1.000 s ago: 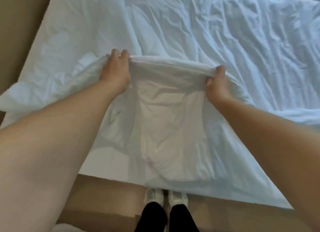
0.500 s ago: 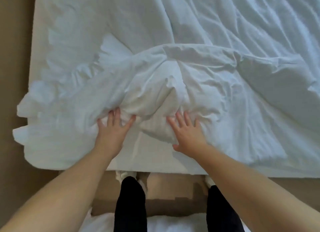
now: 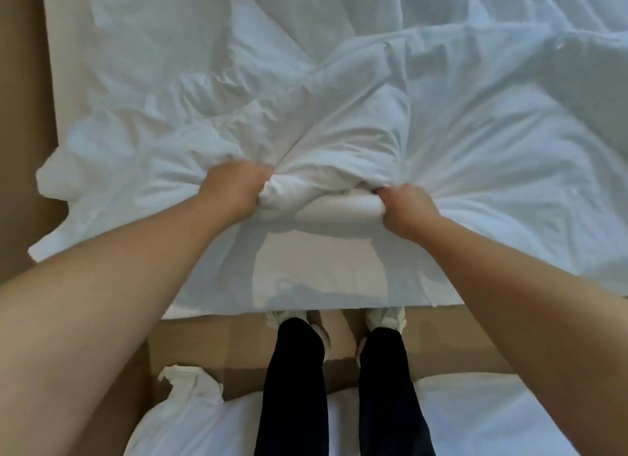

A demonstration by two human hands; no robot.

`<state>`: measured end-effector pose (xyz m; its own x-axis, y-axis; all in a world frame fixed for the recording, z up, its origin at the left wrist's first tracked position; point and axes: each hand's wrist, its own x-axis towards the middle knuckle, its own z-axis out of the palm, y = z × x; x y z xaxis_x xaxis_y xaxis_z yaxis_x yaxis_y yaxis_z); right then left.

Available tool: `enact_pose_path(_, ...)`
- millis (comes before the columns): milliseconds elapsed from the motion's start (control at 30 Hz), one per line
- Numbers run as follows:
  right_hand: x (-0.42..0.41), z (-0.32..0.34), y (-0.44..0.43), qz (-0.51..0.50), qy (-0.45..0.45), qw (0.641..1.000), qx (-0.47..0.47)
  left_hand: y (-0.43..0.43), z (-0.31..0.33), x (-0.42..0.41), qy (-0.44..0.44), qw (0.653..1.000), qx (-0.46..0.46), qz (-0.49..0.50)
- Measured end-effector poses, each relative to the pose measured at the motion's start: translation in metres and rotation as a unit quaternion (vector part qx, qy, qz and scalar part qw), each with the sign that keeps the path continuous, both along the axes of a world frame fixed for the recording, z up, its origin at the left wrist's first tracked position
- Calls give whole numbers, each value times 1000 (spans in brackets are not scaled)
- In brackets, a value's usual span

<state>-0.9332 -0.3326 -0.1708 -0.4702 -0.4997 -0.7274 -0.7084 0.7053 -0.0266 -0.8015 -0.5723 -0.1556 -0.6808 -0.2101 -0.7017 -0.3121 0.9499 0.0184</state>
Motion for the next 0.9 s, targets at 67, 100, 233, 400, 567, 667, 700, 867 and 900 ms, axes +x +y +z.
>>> enact_pose_path(67, 21, 23, 6, 46, -104, 993, 24, -7, 37, 24, -101, 992, 56, -43)
enact_pose_path(100, 35, 33, 9, 57, -152, 986, 40, -7, 52, 41, -150, 983, 87, -65)
enact_pose_path(233, 76, 47, 25, 59, -252, 958, 126, 6, 61, 98, -219, 966, 105, -83)
enact_pose_path(400, 78, 57, -9, -5, -233, 970, 76, 7, 46, 147, -144, 985, 94, 31)
enact_pose_path(567, 71, 46, -97, -25, -65, 986, -153, -39, 48, 174, 83, 963, -9, 257)
enact_pose_path(667, 73, 29, -133, 40, -70, 993, -81, -77, 37, 184, -53, 928, -26, 368)
enact_pose_path(700, 75, 23, -138, 63, -48, 995, -52, -85, 31, 186, -106, 925, -15, 364)
enact_pose_path(867, 77, 15, -128, 153, 5, 987, 54, -87, 5, 176, -140, 944, -29, 297)
enact_pose_path(900, 72, 19, -129, 142, 7, 989, 34, -90, 8, 168, -110, 947, -36, 300)
